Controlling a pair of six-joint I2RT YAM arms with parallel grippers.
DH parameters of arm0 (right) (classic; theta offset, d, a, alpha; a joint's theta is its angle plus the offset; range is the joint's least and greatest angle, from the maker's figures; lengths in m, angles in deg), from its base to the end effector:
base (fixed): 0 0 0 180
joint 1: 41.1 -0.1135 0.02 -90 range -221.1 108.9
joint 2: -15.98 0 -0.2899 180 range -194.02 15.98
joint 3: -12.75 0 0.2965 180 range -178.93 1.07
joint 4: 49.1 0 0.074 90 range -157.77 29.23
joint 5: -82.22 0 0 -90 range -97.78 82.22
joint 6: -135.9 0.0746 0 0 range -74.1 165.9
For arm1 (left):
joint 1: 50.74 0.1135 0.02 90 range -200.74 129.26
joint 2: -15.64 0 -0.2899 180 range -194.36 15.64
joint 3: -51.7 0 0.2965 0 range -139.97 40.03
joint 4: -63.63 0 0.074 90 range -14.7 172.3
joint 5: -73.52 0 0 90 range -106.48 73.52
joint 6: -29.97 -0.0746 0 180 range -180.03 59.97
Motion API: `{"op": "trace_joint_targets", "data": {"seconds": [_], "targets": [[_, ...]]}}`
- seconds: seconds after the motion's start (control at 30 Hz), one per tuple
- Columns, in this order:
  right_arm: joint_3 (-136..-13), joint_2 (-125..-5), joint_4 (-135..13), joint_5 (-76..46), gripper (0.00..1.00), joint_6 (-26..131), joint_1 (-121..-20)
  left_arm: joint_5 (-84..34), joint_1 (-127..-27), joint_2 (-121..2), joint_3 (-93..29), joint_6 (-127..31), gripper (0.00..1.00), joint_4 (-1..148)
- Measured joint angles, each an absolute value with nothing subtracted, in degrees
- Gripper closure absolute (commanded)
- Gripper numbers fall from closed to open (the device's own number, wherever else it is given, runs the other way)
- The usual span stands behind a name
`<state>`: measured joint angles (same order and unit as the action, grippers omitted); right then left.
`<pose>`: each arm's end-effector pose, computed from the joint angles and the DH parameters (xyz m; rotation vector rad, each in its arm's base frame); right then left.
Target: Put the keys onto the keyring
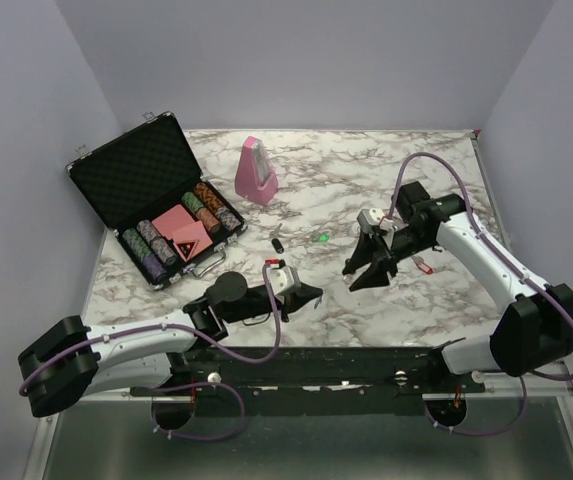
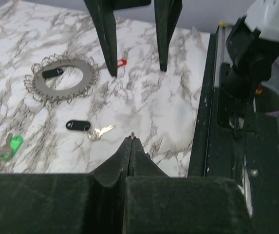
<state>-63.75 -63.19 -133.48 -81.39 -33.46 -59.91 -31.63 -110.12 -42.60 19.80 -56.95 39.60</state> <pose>0.2293 0.1537 0.2895 -1.6165 1.3474 1.3323 0.1253 -0.2500 0.2225 0.9941 1.3973 -1.0405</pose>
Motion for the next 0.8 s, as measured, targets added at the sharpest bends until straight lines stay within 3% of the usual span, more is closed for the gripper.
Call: {"op": "trace_joint_targets", "data": {"seconds": [0.33, 0.8], "targets": [[-60.7, -60.6, -117.3, -77.9, 0.51, -11.2, -64.9, -31.9, -110.1, -48.6, 19.9, -48.5, 1.0, 21.9], [-60.1, -59.2, -112.6, -76.5, 0.66, -6.0, -65.7, -31.8, -110.1, -50.1, 18.7, -41.2, 1.0, 22.5]]}}
